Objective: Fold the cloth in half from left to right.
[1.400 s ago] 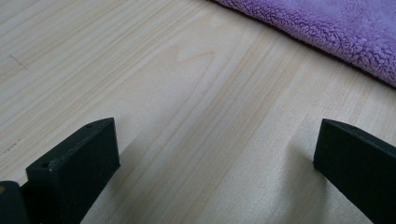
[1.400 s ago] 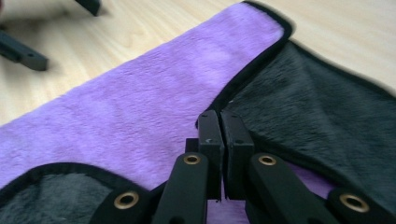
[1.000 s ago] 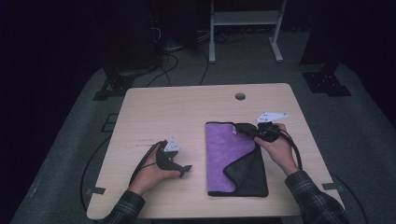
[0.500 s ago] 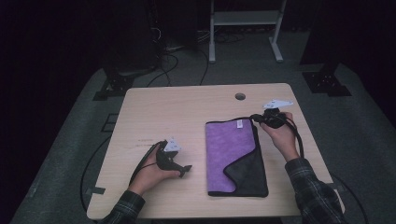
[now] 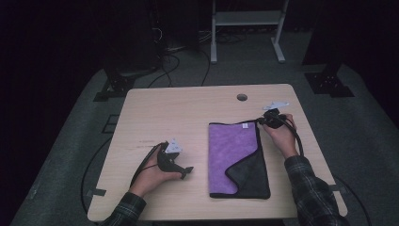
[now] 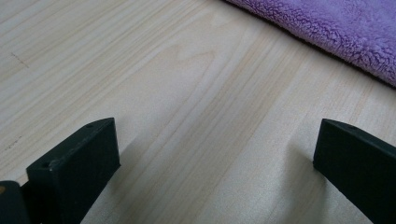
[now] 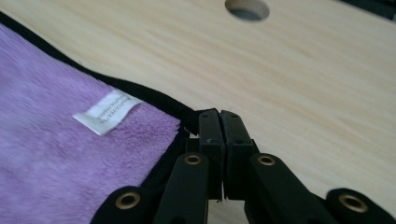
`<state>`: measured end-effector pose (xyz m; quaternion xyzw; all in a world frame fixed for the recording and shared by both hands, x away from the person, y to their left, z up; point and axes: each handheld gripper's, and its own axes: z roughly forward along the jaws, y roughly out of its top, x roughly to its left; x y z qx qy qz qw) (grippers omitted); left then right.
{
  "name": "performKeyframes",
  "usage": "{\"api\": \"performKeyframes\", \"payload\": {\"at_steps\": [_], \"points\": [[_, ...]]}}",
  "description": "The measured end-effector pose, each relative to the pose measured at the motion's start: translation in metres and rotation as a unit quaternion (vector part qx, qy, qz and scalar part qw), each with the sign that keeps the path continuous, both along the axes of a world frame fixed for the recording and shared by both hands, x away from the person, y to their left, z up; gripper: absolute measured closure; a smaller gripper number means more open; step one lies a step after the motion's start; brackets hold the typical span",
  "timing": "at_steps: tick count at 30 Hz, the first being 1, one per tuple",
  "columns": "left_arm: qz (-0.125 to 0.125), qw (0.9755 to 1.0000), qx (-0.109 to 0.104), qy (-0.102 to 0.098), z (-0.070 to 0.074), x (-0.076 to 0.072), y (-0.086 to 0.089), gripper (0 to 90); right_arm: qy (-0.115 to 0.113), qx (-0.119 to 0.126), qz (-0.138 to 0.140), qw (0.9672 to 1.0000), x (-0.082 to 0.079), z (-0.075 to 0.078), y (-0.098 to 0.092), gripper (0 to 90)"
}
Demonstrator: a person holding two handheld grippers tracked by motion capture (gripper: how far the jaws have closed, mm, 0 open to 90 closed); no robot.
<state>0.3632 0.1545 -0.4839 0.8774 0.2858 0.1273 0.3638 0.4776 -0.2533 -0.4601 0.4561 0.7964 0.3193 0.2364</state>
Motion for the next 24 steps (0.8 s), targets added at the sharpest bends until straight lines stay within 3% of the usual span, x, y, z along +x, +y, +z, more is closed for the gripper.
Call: {"api": "performKeyframes", "payload": {"at_steps": [5, 8, 14, 20, 24], "points": [[0.0, 1.0, 0.001, 0.0, 0.0, 0.0, 0.0, 0.0, 0.014, -0.012, -0.003, 0.9998, 0.005, -0.013, 0.001, 86.3], [-0.001, 1.0, 0.002, 0.001, 0.0, -0.001, 0.001, 0.0, 0.011, 0.005, -0.011, 0.9999, 0.006, -0.012, -0.005, 75.8], [-0.001, 1.0, 0.002, 0.001, 0.0, -0.001, 0.001, 0.0, -0.009, 0.049, -0.021, 0.9985, -0.001, 0.004, -0.023, 71.1], [-0.001, 1.0, 0.002, 0.001, 0.0, -0.001, 0.001, 0.0, -0.017, 0.09, 0.007, 0.9958, -0.019, 0.01, -0.023, 69.9], [0.0, 1.0, 0.002, 0.001, 0.0, -0.001, 0.0, 0.0, -0.019, 0.089, 0.027, 0.9955, -0.03, 0.011, -0.017, 68.5]]}}
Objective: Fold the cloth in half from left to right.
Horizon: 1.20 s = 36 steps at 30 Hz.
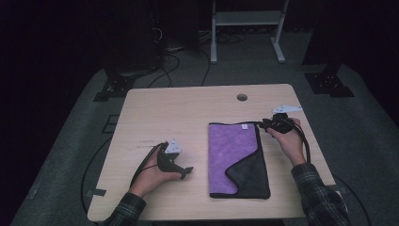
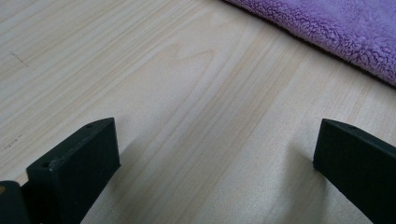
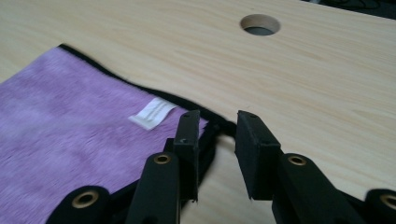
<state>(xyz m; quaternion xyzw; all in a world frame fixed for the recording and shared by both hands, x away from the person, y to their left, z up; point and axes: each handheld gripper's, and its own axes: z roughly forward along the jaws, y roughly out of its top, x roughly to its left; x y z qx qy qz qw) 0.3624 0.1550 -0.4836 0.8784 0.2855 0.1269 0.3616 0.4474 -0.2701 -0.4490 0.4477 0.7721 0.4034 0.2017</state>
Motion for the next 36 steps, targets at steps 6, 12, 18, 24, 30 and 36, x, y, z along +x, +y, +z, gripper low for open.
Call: {"api": "performKeyframes", "payload": {"at_steps": [6, 12, 18, 24, 30, 36], "points": [[0.0, 1.0, 0.0, 0.0, 0.0, 0.0, 0.0, 0.0, -0.006, 0.01, 0.029, 0.9995, -0.018, 0.005, 0.009, 65.4], [0.0, 1.0, 0.0, 0.0, 0.0, 0.0, 0.0, 0.0, -0.003, 0.033, 0.062, 0.9975, -0.04, 0.01, 0.018, 59.5], [0.0, 1.0, 0.0, 0.0, 0.0, 0.0, 0.0, 0.0, -0.007, 0.039, 0.09, 0.9952, -0.064, 0.014, 0.024, 54.1], [0.0, 1.0, 0.0, 0.0, 0.0, 0.0, 0.0, 0.0, 0.0, 0.037, 0.118, 0.9924, -0.087, 0.009, 0.032, 50.0], [0.0, 1.0, 0.0, 0.0, 0.0, 0.0, 0.0, 0.0, 0.001, 0.038, 0.154, 0.9874, -0.105, 0.005, 0.046, 46.7], [0.002, 1.0, -0.002, 0.0, 0.0, 0.0, 0.0, 0.0, 0.007, 0.036, 0.198, 0.9796, -0.114, 0.002, 0.07, 45.7]]}}
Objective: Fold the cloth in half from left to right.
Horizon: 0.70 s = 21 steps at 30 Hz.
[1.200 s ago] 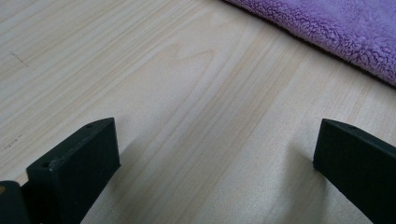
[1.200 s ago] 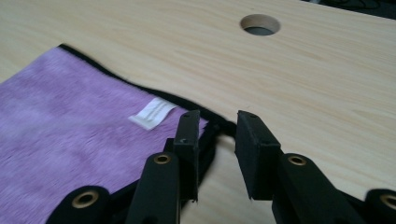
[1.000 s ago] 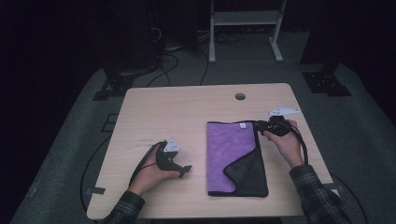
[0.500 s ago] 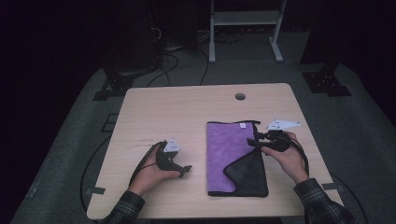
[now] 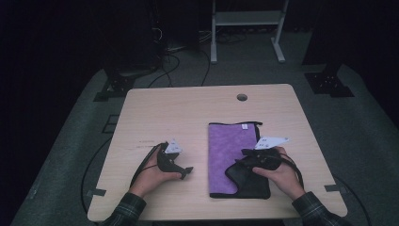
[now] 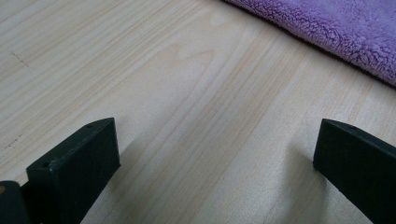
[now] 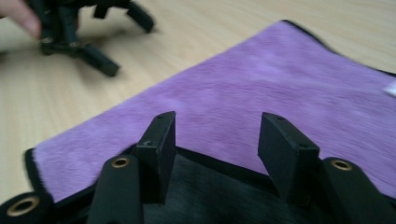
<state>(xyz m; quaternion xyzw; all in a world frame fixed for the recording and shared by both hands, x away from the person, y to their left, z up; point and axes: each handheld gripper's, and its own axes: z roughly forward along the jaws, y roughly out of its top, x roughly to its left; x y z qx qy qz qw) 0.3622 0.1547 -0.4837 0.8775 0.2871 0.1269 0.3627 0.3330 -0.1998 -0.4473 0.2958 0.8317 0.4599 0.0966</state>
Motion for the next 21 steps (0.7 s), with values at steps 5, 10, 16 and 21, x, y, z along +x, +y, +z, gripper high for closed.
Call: {"api": "performKeyframes", "payload": {"at_steps": [5, 10, 16, 21], "points": [[0.0, 1.0, 0.0, -0.001, 0.0, 0.0, 0.0, 0.0, 0.009, -0.015, 0.026, 0.9995, -0.003, -0.011, 0.02, 45.3], [0.0, 1.0, 0.0, -0.001, 0.0, 0.0, 0.0, 0.0, 0.016, -0.032, 0.047, 0.9982, -0.006, -0.02, 0.034, 45.0], [0.0, 1.0, 0.0, -0.001, 0.0, 0.0, 0.0, 0.0, 0.002, -0.068, 0.068, 0.9953, -0.011, -0.028, 0.045, 45.4], [0.0, 1.0, 0.0, -0.001, 0.0, 0.0, 0.0, 0.0, -0.004, -0.077, 0.066, 0.9948, -0.011, -0.028, 0.044, 55.4]]}}
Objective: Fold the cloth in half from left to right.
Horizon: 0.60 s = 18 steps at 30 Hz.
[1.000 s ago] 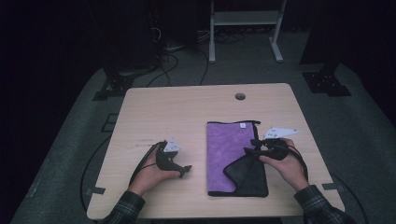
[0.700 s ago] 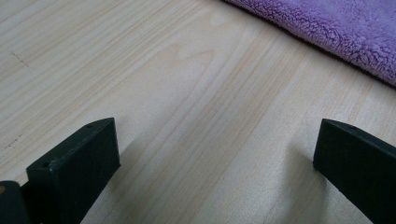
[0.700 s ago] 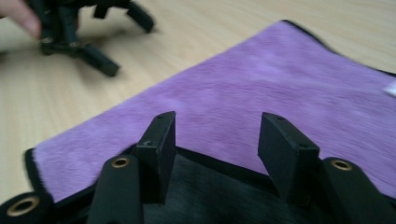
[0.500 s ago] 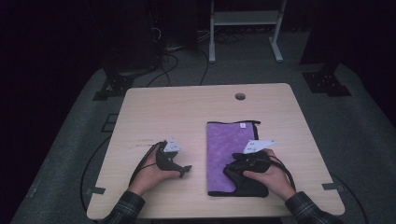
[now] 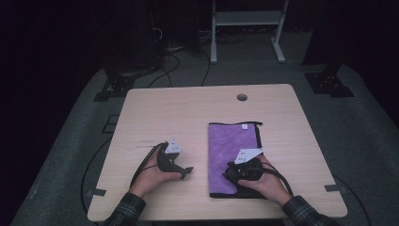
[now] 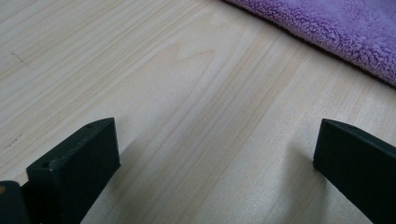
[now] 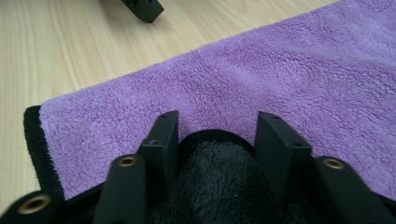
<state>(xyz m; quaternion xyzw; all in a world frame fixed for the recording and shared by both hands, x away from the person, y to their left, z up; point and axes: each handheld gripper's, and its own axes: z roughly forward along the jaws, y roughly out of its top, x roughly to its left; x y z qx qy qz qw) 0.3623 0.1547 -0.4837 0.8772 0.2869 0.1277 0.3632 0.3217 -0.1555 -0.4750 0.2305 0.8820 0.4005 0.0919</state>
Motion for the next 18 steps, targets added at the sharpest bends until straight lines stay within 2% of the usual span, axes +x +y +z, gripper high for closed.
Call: {"api": "performKeyframes", "payload": {"at_steps": [8, 13, 18], "points": [[0.0, 1.0, 0.0, 0.0, 0.0, 0.0, 0.0, 0.0, 0.009, 0.0, -0.016, 0.9998, 0.003, 0.003, -0.005, 80.1], [0.0, 1.0, 0.0, 0.0, 0.0, 0.0, 0.0, 0.0, 0.029, 0.01, -0.019, 0.9994, 0.003, 0.005, -0.009, 81.6], [0.0, 1.0, 0.0, 0.0, 0.0, 0.0, 0.0, 0.0, 0.034, 0.017, -0.015, 0.9992, -0.002, 0.011, -0.018, 81.7]]}}
